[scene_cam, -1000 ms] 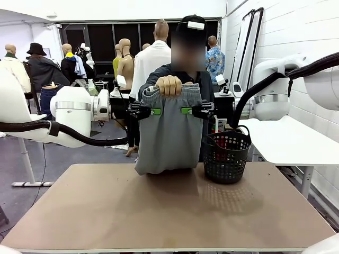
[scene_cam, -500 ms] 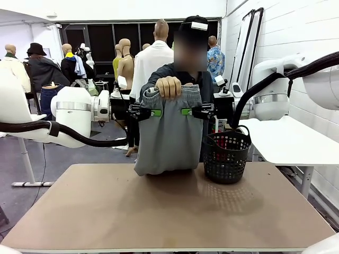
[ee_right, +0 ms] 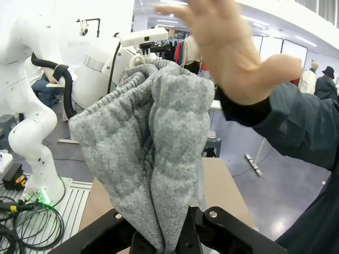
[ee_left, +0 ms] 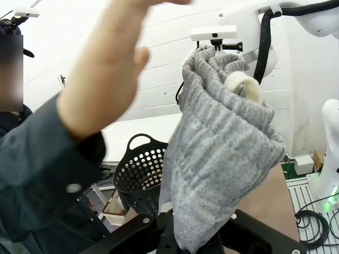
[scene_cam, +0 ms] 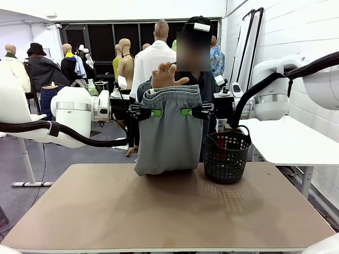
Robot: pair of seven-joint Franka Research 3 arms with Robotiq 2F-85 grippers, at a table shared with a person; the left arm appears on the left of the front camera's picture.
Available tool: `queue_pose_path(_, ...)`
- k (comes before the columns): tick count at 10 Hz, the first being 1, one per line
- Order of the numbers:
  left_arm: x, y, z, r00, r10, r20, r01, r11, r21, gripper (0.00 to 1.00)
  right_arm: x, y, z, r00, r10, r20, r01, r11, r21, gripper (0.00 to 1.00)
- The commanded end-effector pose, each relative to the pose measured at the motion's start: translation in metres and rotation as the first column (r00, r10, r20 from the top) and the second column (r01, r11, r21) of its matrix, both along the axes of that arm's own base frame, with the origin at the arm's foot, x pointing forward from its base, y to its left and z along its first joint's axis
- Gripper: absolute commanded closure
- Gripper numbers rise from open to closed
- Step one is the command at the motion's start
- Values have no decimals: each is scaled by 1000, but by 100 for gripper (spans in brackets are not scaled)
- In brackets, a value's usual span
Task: Fold the training pants.
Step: Release the ends of the Training pants and then grab the overlapped ends.
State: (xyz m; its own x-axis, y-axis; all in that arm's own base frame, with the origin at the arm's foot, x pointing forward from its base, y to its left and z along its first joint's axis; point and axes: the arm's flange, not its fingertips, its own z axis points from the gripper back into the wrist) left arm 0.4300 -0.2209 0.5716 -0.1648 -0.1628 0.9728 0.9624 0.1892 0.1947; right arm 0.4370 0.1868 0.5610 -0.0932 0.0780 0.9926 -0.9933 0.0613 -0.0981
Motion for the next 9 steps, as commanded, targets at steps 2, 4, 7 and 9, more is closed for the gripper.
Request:
queue_pose_path(2,-1,1,2,1000,8,-5,-8,1000,-16,100,-1,0,2,1000,0,10,0,1000,5,100)
queue_pose_path(4,-1,1,2,1000,8,-5,-8,1000,-16,100,-1,0,2,1000,0,10,0,1000,5,100)
queue_pose_path(7,-1,1,2,1000,8,-5,-8,1000,-16,100,-1,0,2,1000,0,10,0,1000,5,100)
queue_pose_path(9,-1,1,2,1000,8,-5,-8,1000,-16,100,-1,0,2,1000,0,10,0,1000,5,100)
